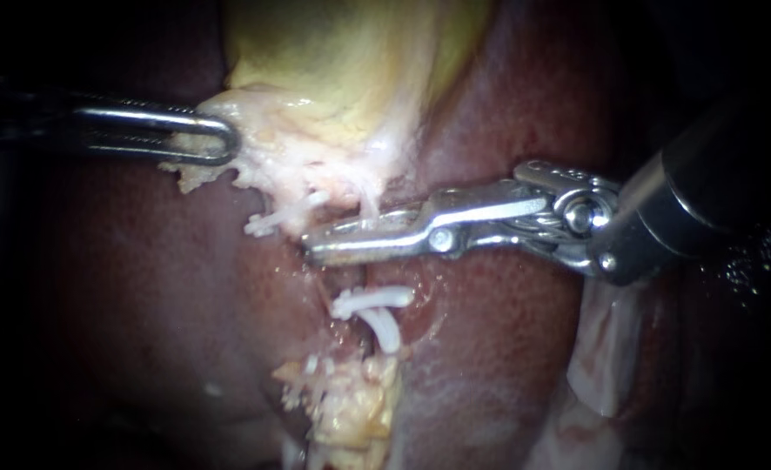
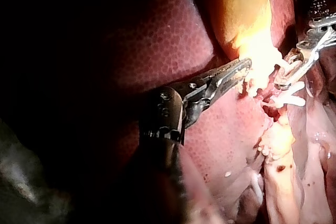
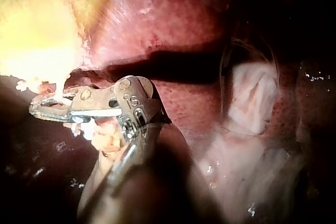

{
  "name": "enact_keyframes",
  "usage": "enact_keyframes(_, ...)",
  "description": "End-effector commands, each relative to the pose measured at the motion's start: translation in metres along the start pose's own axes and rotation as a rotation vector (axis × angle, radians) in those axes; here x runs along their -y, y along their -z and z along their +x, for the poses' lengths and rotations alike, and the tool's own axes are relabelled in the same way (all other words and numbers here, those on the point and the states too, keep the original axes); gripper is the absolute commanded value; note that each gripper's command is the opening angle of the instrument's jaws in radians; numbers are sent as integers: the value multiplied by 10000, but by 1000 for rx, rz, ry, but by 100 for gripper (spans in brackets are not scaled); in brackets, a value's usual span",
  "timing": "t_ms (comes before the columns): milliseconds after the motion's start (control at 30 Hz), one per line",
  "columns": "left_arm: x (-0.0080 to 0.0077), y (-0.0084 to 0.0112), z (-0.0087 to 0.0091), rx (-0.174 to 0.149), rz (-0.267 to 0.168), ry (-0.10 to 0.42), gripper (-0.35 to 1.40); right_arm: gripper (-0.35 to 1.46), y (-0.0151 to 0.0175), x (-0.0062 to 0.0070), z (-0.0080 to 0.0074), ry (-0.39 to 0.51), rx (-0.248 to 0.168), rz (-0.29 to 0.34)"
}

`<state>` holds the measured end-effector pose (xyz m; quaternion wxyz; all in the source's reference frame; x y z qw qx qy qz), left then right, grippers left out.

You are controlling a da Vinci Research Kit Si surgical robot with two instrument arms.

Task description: Clipping third clip right tube

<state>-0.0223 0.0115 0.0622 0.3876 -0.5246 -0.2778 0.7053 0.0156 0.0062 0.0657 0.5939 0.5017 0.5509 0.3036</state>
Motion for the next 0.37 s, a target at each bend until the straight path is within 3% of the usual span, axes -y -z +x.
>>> enact_keyframes(33,0,0,0,0,0,0,-35,-35,0,-1,-1,1,1,0)
enact_keyframes(367,0,0,0,0,0,0,-35,-35,0,-4,-3,3,1,-1)
